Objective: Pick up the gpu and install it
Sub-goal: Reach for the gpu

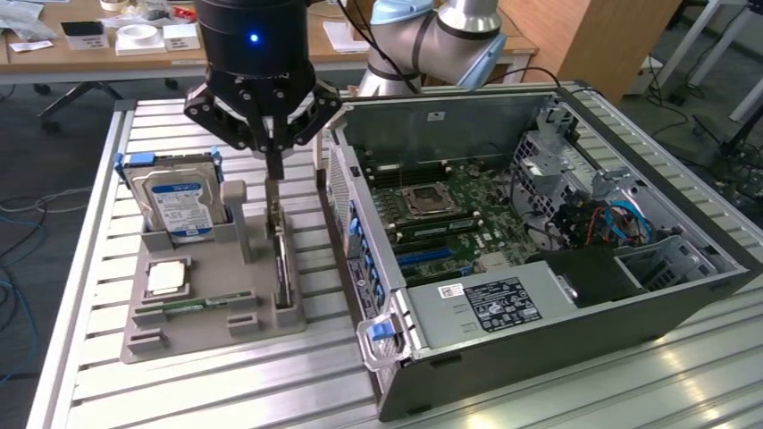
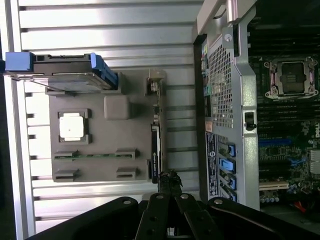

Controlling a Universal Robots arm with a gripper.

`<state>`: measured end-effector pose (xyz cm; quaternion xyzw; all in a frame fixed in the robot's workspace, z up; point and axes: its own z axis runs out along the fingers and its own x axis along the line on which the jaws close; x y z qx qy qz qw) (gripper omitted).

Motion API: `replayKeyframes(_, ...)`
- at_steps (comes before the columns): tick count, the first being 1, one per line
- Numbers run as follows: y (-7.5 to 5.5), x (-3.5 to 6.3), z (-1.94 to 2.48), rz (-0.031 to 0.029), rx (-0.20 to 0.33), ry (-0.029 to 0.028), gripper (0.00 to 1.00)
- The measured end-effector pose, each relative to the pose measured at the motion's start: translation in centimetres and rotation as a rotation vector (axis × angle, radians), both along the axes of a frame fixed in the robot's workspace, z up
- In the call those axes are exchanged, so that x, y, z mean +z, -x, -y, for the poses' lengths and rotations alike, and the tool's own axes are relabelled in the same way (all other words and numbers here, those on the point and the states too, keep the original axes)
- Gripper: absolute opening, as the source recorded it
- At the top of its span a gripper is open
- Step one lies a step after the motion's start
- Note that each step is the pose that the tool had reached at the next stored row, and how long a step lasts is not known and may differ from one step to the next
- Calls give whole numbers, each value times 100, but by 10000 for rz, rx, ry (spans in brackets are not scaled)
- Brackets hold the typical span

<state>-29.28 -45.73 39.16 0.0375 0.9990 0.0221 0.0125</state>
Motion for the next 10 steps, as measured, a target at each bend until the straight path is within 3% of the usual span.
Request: replayKeyframes(10, 35, -12, 5, 1, 1, -2, 11)
